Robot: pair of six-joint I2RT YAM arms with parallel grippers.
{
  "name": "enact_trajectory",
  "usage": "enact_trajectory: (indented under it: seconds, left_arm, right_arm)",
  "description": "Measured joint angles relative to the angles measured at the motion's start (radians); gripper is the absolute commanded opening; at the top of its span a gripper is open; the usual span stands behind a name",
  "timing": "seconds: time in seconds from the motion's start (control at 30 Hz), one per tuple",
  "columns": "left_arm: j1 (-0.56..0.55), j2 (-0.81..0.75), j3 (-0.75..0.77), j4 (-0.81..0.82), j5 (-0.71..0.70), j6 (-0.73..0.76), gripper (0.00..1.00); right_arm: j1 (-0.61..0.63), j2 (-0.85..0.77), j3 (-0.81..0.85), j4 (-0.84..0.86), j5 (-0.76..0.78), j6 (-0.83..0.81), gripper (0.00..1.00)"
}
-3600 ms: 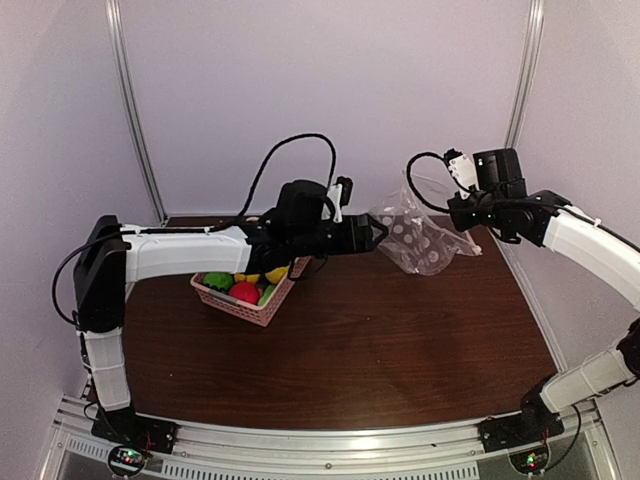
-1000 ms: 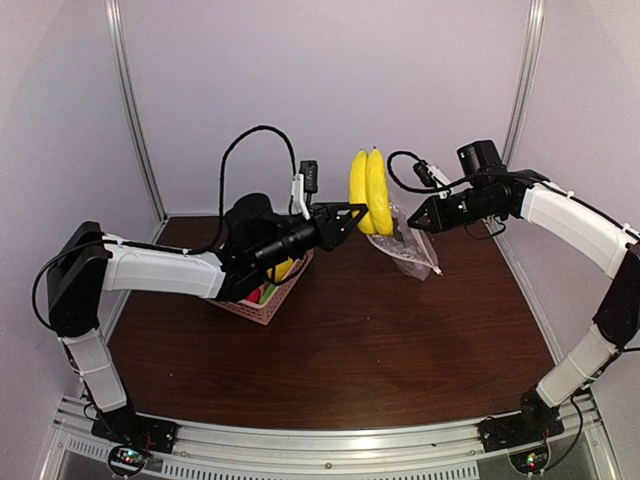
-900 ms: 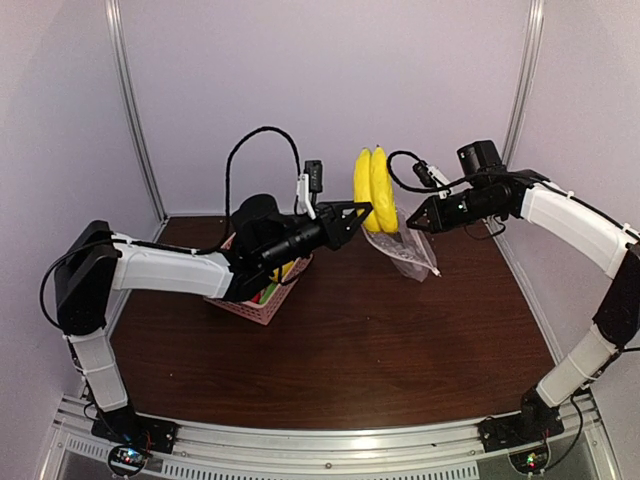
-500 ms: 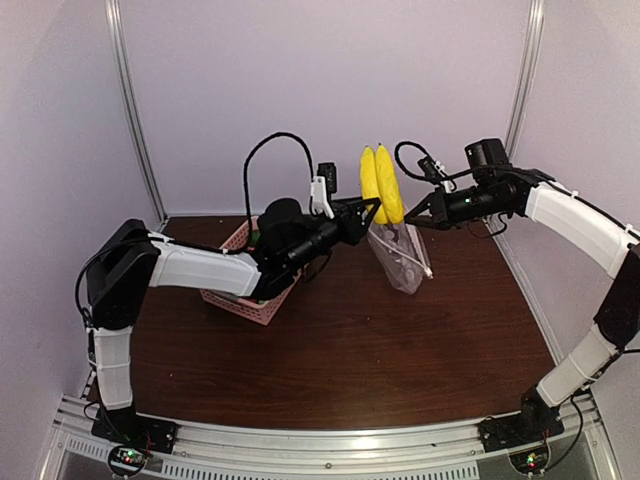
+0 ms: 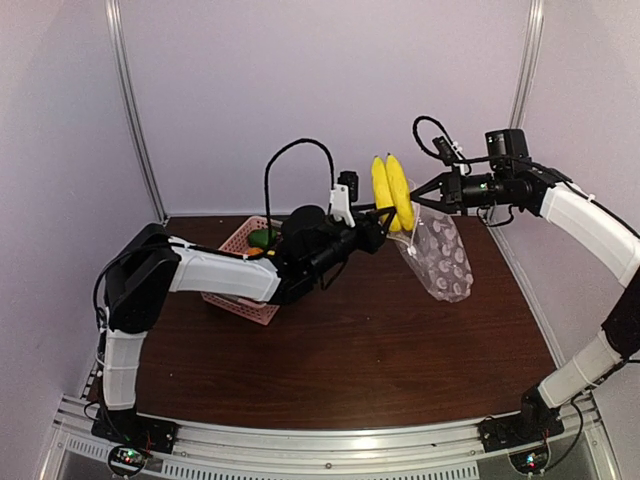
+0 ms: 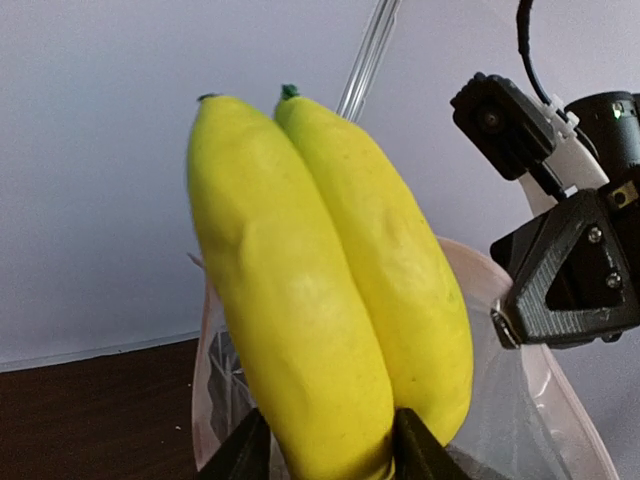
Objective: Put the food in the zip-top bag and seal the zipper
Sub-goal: Place the fake fruit in the zipper food storage bag, then pick up the fake fruit from the bin.
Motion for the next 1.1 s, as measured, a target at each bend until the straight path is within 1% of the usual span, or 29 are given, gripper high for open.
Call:
enact_trajectory:
  seconds: [0.1,0.23,0.3,0.53,0.6,0.67,0.73,0.83,0.9,1.0,1.1]
  left_arm:
    - [-0.011,0.008,0.01,-0.013,-0.001,0.006,0.64]
    - [-0.018,-0.003,0.003,-0.031,0.013,0.014,0.67]
    - [-0.018,-0.035,-0.024,-0.043,0.026,0.019,0.68]
    - [-0.018,-0.194,-0.104,-0.051,0.058,0.038,0.72]
    - [-0.018,-0.254,-0.134,-0.063,0.064,0.047,0.76]
    - [-0.018,-0.335,-0.171,-0.108,0.061,0.063,0.83]
    - [-0.018,-0.42,-0.194,-0.198,0.029,0.086,0.88]
    - [-0.012,-0.552,-0.181,-0.401,-0.067,0.118,0.88]
    - [0.012,-0.607,-0.14,-0.557,-0.127,0.131,0.89]
    - [0.086,-0.642,-0.103,-0.767,-0.179,0.131,0.87]
    - [0.2,-0.633,-0.101,-0.988,-0.187,0.106,0.85]
  right_arm:
    - [-0.003,0.0,-0.002,0.025,-0.024,0.023,0.0]
    - [-0.019,-0.007,-0.005,0.051,-0.053,0.037,0.0]
    - [-0.031,-0.012,-0.01,0.057,-0.06,0.038,0.0]
    - [-0.048,-0.014,-0.036,0.075,-0.072,0.032,0.0]
    - [-0.048,-0.014,-0.032,0.058,-0.063,0.005,0.0]
    - [-0.048,-0.015,-0.018,0.009,-0.007,-0.055,0.0]
    - [-0.05,-0.015,-0.007,-0.029,0.056,-0.116,0.0]
    - [-0.064,-0.014,-0.005,-0.078,0.154,-0.201,0.0]
    - [-0.087,-0.013,0.002,-0.108,0.205,-0.243,0.0]
    - [-0.124,-0.011,0.033,-0.142,0.288,-0.296,0.0]
    - [-0.14,-0.013,0.081,-0.151,0.383,-0.346,0.0]
